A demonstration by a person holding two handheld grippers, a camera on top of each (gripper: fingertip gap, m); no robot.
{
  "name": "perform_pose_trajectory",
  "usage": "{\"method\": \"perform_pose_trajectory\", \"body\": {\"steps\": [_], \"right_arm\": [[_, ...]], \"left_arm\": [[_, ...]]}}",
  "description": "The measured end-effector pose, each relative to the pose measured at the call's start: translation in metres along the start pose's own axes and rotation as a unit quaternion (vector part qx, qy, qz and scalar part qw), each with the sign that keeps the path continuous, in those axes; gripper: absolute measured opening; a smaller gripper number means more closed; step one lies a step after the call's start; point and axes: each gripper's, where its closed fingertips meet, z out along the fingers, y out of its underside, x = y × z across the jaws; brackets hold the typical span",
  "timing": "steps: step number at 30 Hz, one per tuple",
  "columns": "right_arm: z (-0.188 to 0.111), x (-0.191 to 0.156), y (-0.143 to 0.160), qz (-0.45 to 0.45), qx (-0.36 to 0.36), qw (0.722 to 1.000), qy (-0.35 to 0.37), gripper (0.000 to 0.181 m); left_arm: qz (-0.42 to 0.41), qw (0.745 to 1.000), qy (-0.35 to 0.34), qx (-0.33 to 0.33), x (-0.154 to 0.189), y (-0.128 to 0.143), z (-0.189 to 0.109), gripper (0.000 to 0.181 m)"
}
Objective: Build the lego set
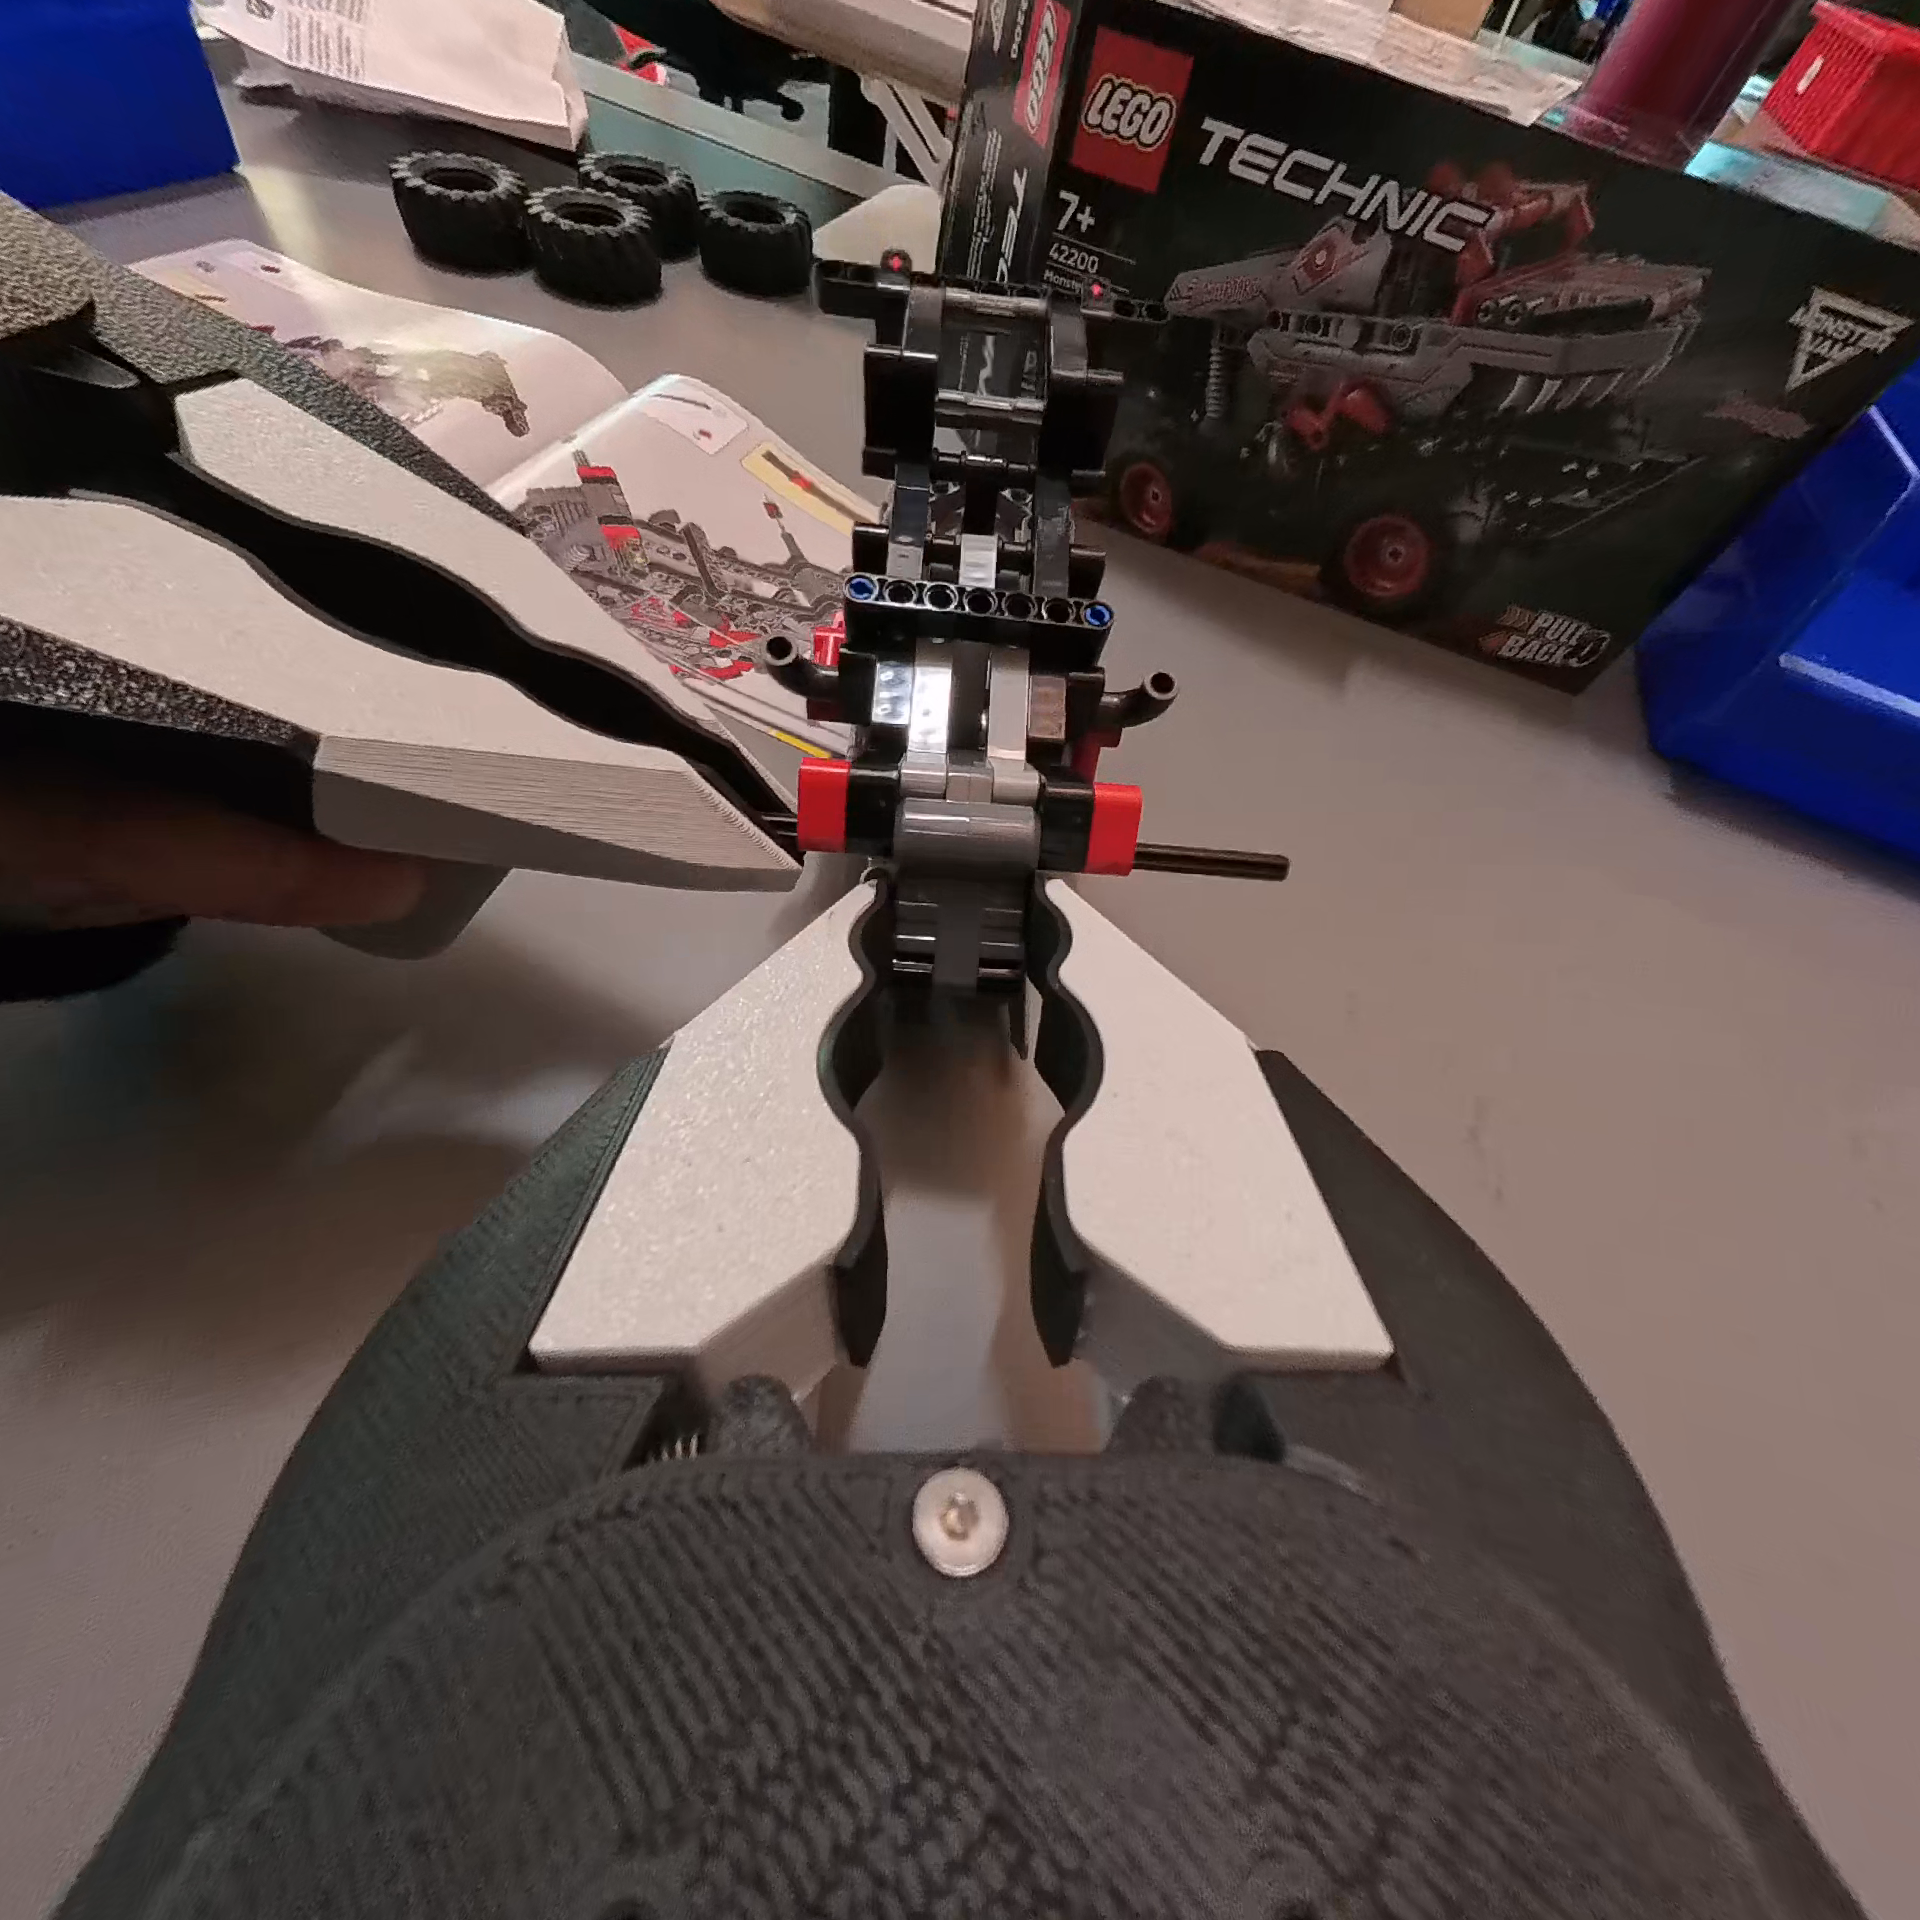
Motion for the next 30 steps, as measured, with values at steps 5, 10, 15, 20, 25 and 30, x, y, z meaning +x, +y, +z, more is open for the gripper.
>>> {"method": "perform_pose_trajectory", "body": {"steps": [5, 10, 15, 20, 25, 30], "right_arm": [[-0.001, 0.009, 0.001, 0.012, 0.0, 1.0, 0.022, 0.024], [-0.002, 0.006, 0.0, -0.002, -0.004, 0.999, 0.034, 0.024], [-0.004, 0.011, 0.001, 0.012, -0.001, 0.999, 0.046, 0.024], [-0.013, 0.031, 0.003, 0.026, 0.003, 0.995, 0.091, 0.024], [-0.021, 0.04, 0.001, 0.052, 0.026, 0.989, 0.134, 0.023], [-0.021, 0.036, 0.001, 0.047, 0.035, 0.989, 0.133, 0.024]], "left_arm": [[0.003, 1.0, -0.005, 0.003, -0.001, 0.0, -0.001, 0.001], [0.005, 1.0, -0.004, 0.004, 0.0, -0.001, 0.003, 0.001], [0.011, 1.0, 0.0, 0.006, 0.002, -0.006, 0.008, 0.01], [0.0, 1.0, -0.006, 0.028, -0.003, -0.014, -0.001, 0.034], [0.025, 0.999, -0.018, 0.023, -0.005, -0.012, -0.014, 0.032], [0.041, 0.999, -0.009, 0.015, -0.004, -0.013, -0.017, 0.024]]}}
